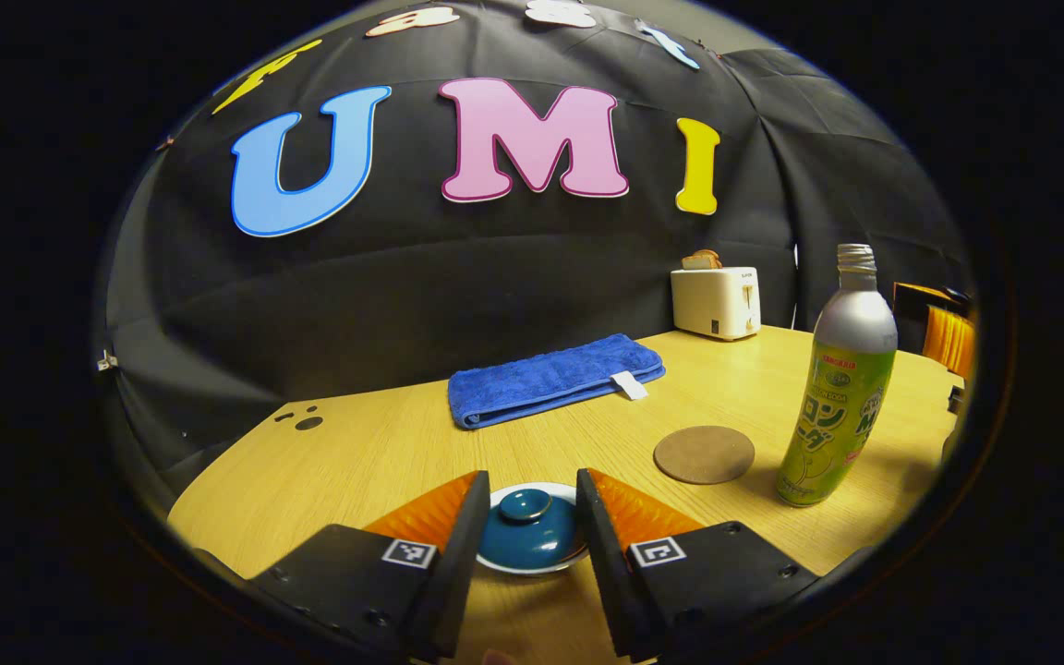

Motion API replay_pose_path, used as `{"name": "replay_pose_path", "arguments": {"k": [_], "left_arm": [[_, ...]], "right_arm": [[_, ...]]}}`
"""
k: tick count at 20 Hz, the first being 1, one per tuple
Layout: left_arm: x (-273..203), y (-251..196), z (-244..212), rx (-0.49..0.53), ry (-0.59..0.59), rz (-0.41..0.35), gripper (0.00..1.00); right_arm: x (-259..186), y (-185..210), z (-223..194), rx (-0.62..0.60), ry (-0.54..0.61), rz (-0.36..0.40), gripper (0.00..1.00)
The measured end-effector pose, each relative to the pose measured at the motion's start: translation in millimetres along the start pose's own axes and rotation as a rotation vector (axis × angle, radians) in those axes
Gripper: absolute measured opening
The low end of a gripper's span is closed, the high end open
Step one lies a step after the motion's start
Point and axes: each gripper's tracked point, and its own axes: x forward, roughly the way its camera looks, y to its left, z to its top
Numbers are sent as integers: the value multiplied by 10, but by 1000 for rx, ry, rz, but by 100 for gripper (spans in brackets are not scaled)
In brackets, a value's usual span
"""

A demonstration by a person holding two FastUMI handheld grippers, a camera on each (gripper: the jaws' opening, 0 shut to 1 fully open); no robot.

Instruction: Open the teacup lid with one hand, grasp the water bottle and pour water into the teacup with the other hand; after pouring, place the water bottle on the coaster and then close the teacup lid.

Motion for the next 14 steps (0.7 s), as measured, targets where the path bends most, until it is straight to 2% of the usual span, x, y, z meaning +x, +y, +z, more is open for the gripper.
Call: {"name": "replay_pose_path", "arguments": {"k": [1,2,6,11,14], "left_arm": [[14,4,-16,3,3,4,58],[52,7,-34,10,6,7,51],[63,14,-17,29,9,9,37],[42,74,46,24,-14,39,33],[-164,129,372,-21,-107,57,32]], "right_arm": [[0,-4,-6,2,2,0,97],[7,-12,-13,3,5,-2,97],[17,-22,-45,2,12,-5,97],[29,11,-133,4,36,2,97],[44,45,-200,5,57,6,96]]}}
